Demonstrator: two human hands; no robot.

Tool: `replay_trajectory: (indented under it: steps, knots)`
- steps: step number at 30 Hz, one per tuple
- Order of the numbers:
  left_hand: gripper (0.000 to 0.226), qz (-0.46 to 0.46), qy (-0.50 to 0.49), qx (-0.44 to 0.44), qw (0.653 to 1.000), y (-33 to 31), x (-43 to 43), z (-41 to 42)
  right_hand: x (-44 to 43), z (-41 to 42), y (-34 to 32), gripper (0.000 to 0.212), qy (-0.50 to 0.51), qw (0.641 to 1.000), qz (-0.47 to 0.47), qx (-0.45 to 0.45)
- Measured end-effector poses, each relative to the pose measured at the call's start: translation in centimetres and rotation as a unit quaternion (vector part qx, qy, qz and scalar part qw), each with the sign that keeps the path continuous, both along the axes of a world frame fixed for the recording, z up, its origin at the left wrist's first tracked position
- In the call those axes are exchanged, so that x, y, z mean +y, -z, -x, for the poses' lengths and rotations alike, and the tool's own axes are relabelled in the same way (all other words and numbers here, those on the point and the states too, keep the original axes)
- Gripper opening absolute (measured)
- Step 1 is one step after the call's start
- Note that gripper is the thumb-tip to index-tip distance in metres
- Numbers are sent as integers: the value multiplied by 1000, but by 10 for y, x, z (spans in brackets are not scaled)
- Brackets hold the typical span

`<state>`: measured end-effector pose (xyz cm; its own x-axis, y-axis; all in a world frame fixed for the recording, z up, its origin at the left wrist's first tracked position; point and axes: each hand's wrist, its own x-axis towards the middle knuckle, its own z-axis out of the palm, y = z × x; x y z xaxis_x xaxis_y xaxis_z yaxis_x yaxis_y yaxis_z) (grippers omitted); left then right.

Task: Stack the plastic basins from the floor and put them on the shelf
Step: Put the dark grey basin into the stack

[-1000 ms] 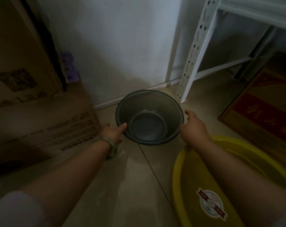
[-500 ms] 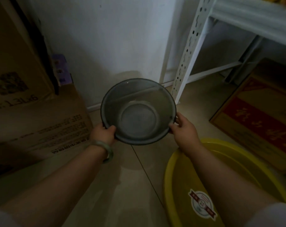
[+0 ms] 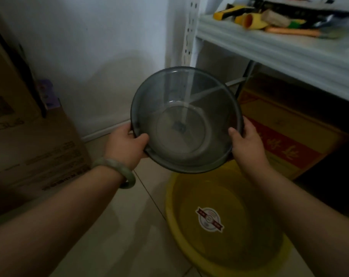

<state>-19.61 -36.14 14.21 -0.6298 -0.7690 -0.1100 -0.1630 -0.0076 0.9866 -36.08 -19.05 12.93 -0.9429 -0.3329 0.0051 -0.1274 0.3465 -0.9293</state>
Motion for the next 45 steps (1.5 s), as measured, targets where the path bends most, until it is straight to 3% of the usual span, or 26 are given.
replay_trajectory:
  steps: [5,10,14,20,23,31,35,38,41,45]
  knots:
    - [24,34,66,-41,996,-11,43,-5,67,-4,-11,50,48,998,-36,35]
    - [12,63,131,-159,977,7,80,-10,128,-24,2,44,71,992,-96,37]
    - [43,121,146,-241,952,22,105,-14,156,-34,24,43,61,986,-152,12]
    - [38,139,178,-287,931,44,114,-16,166,-47,48,41,32,975,-217,30]
    - [51,154,179,-323,917,53,116,-14,167,-48,61,39,26,976,-217,16]
    - [84,171,204,-329,906,83,105,-14,167,-47,84,58,-15,975,-222,10]
    - [89,165,197,-323,911,90,103,-12,166,-45,94,70,-3,974,-227,-4]
    - [101,152,196,-299,921,94,101,-10,164,-46,95,85,30,979,-189,-64]
    - [106,104,177,-289,935,98,99,-7,160,-42,93,93,75,972,-135,-179]
    - [110,25,147,-292,945,101,97,-3,163,-28,104,81,116,925,-56,-358]
